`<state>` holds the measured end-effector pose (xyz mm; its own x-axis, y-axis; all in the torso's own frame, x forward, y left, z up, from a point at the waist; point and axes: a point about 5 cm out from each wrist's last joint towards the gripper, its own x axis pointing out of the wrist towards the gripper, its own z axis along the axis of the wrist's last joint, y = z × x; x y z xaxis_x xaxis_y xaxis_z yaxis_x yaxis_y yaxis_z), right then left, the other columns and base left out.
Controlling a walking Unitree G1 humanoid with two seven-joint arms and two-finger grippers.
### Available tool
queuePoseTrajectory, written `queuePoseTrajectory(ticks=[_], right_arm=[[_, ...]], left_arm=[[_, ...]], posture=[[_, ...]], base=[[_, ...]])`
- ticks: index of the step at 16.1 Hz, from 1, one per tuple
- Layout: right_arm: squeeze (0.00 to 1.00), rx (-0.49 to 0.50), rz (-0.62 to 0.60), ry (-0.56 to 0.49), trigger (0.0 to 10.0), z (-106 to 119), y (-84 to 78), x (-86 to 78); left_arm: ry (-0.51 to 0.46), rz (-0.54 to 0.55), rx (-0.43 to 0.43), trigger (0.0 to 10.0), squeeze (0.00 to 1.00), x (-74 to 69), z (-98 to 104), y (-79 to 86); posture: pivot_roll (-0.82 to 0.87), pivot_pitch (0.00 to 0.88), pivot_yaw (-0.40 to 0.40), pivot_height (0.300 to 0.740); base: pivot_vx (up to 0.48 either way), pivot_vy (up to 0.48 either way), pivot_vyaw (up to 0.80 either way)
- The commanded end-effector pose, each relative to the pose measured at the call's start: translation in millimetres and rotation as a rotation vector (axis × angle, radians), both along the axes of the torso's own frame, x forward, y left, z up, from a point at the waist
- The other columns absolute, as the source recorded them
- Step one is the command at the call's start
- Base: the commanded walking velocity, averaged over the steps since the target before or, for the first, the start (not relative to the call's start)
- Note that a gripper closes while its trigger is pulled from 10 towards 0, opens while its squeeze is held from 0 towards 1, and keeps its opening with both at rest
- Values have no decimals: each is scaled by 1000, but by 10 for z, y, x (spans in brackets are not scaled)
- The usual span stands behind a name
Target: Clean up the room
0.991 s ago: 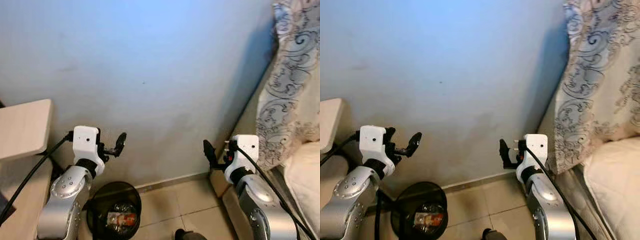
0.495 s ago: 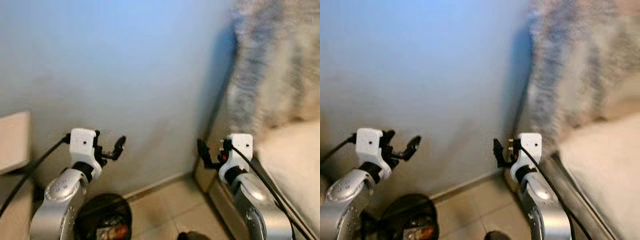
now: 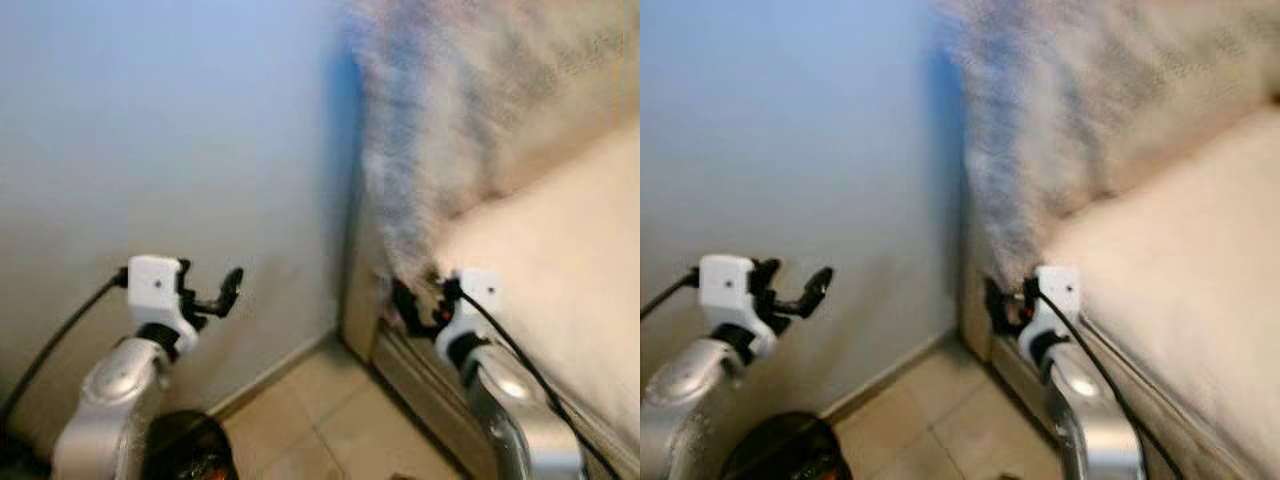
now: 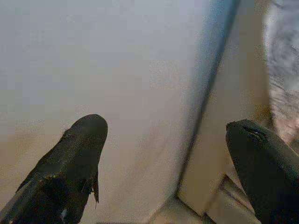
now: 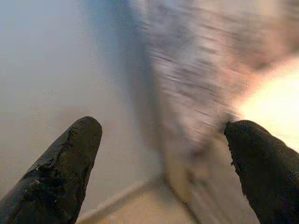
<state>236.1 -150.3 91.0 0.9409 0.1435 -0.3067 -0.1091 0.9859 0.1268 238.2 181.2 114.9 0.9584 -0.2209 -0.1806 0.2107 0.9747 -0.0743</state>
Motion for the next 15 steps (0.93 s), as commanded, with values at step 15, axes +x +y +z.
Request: queuePoseTrajectory(ticks=[15], right_arm=[[1000,-3,-1,-17,10000,48,11,80]], left_arm=[[-60,230,47,10000,0,25,65,135]], posture=[[43,0,24,740]], base=[[0,0,-759]])
